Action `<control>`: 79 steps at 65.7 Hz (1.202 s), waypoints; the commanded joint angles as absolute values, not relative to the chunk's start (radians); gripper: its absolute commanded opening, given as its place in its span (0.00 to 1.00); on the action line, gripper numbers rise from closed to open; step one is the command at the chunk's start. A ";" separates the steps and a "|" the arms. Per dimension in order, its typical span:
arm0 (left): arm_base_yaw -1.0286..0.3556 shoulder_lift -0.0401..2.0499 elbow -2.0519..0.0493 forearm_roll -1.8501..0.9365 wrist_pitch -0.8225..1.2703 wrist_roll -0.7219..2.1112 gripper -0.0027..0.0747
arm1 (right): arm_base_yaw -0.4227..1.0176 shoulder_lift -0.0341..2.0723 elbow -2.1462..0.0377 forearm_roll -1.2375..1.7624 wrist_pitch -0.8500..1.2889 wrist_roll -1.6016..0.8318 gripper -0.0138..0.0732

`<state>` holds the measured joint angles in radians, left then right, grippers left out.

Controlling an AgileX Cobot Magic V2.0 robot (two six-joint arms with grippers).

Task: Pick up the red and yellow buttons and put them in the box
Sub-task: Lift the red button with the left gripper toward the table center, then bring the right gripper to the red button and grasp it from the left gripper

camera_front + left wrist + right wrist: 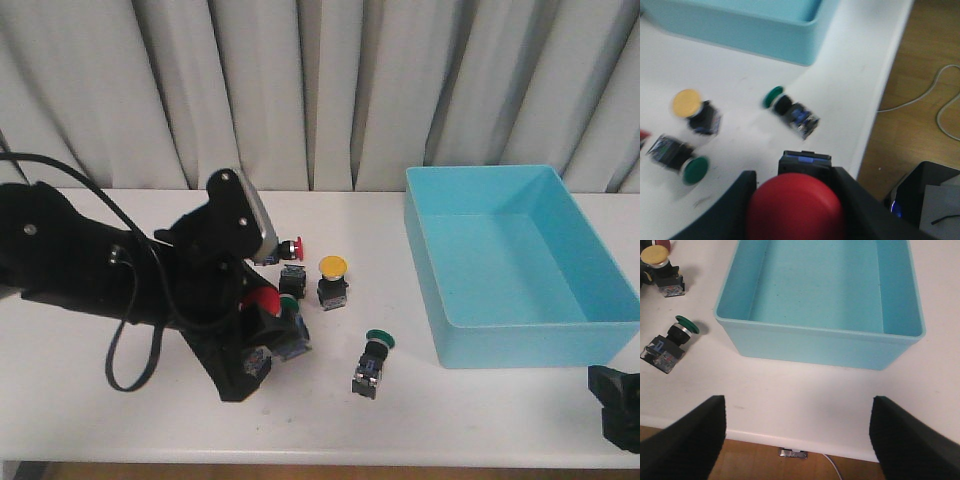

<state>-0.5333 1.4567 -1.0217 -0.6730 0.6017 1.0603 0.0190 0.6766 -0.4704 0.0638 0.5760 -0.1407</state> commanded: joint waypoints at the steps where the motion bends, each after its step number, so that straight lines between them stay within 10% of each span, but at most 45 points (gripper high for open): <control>1: -0.563 1.440 -1.036 -0.760 0.520 1.116 0.25 | 0.014 0.682 -0.498 0.062 0.519 -0.152 0.83; 25: -0.568 1.444 -1.036 -0.772 0.488 1.149 0.25 | 0.014 0.748 -0.537 0.221 0.580 -0.315 0.83; 54: -0.568 1.444 -1.036 -0.772 0.484 1.214 0.25 | 0.014 1.101 -0.723 1.033 0.881 -1.722 0.82; 79: -0.568 1.444 -1.036 -0.772 0.484 1.214 0.25 | 0.205 1.395 -0.884 1.142 0.852 -1.994 0.76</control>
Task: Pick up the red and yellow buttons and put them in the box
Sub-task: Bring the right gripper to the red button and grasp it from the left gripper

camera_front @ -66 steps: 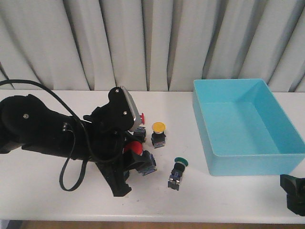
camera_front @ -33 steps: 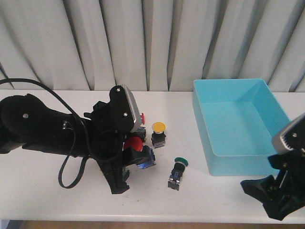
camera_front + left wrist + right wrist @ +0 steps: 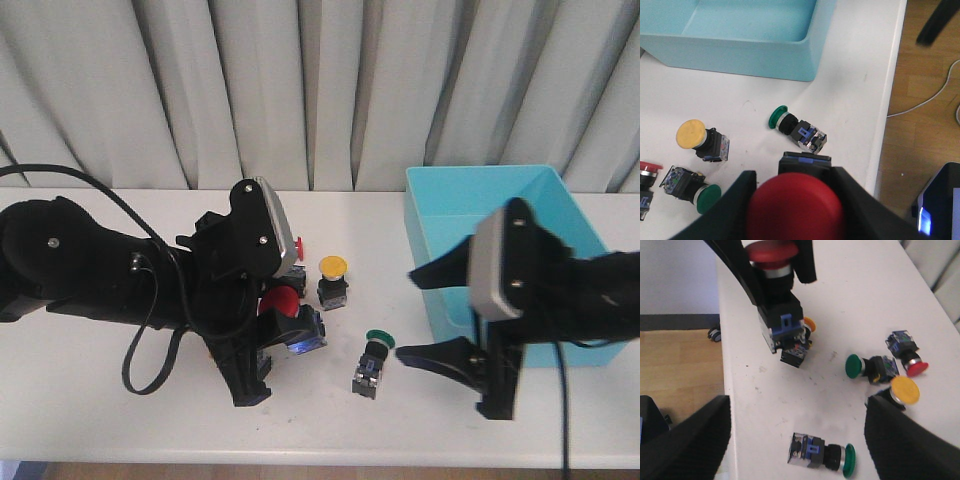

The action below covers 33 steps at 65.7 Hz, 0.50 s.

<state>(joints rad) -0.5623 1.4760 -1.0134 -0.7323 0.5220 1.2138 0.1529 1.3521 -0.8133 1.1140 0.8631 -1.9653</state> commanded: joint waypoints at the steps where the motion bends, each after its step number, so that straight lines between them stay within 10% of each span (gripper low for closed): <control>1: -0.568 1.444 -1.036 -0.772 0.484 1.214 0.25 | 0.213 1.406 -0.892 1.136 0.850 -1.994 0.76; 33: -0.568 1.444 -1.036 -0.772 0.484 1.214 0.25 | 0.418 1.712 -1.138 1.110 0.861 -2.033 0.76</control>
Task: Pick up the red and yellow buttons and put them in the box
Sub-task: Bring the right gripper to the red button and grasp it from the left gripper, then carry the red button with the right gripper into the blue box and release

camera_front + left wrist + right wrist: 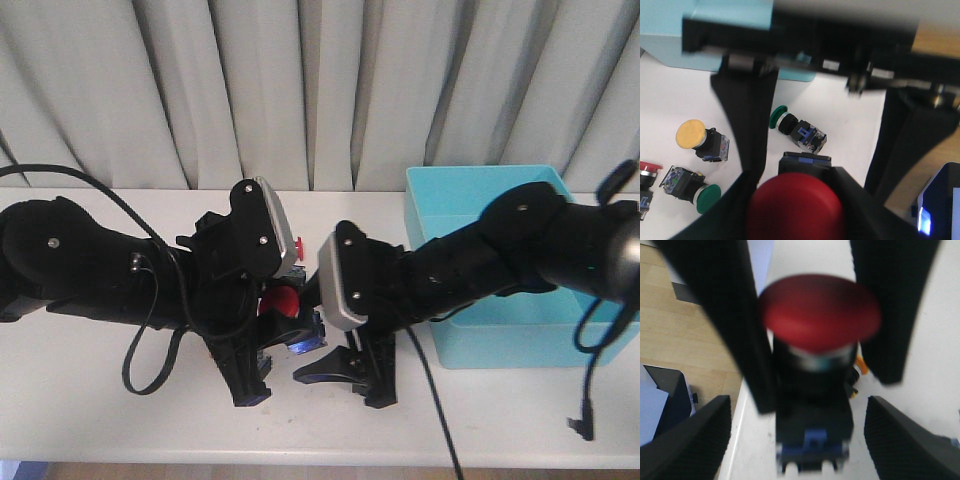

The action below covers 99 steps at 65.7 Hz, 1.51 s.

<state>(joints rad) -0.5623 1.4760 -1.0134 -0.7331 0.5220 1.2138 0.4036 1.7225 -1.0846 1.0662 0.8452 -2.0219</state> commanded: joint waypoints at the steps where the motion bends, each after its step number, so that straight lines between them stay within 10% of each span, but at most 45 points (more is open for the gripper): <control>1: -0.568 1.444 -1.036 -0.772 0.484 1.214 0.25 | 0.420 1.715 -1.141 1.110 0.860 -2.032 0.76; 47: -0.568 1.444 -1.036 -0.766 0.480 1.210 0.27 | 0.421 1.723 -1.141 1.115 0.861 -2.033 0.40; 75: -0.568 1.442 -1.036 -0.763 0.484 1.210 0.86 | 0.421 1.721 -1.141 1.115 0.851 -2.020 0.40; 99: -0.567 1.439 -1.036 -0.736 0.471 1.210 0.87 | 0.356 1.592 -1.141 0.787 0.701 -1.651 0.40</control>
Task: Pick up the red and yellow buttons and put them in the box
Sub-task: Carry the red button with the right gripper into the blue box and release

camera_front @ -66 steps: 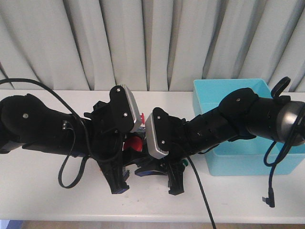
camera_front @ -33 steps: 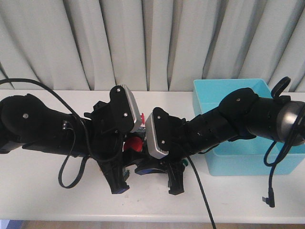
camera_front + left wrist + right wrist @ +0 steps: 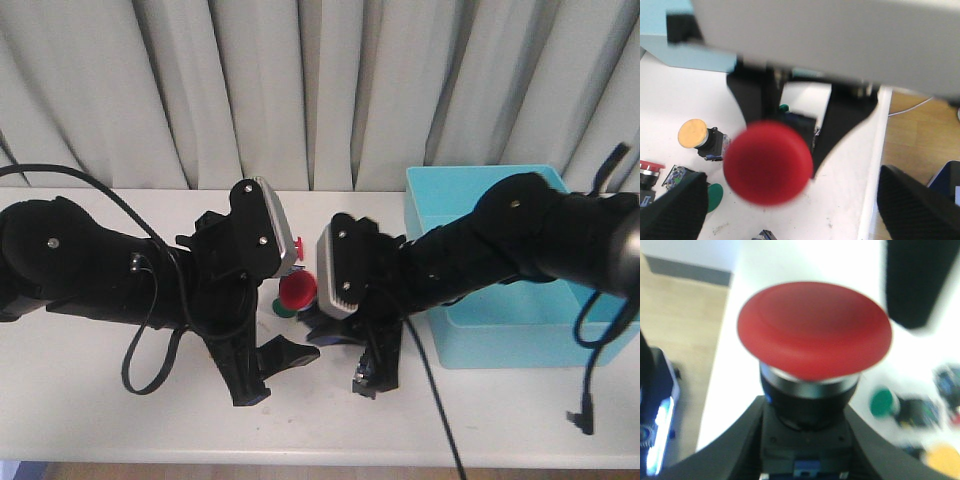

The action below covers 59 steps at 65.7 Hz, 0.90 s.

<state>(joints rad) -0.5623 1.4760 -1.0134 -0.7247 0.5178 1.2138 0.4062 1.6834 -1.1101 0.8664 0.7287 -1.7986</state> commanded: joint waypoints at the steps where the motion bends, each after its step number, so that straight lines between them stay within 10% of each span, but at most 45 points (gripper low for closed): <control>1: -0.567 1.439 -1.036 -0.734 0.470 1.210 0.87 | 0.344 1.584 -1.141 0.770 0.701 -1.627 0.40; 30: -0.567 1.439 -1.036 -0.711 0.469 1.210 0.73 | -0.093 1.536 -1.148 0.462 0.627 -0.689 0.41; 59: -0.567 1.439 -1.036 -0.711 0.469 1.210 0.71 | -0.127 1.922 -1.473 0.100 0.878 -0.247 0.43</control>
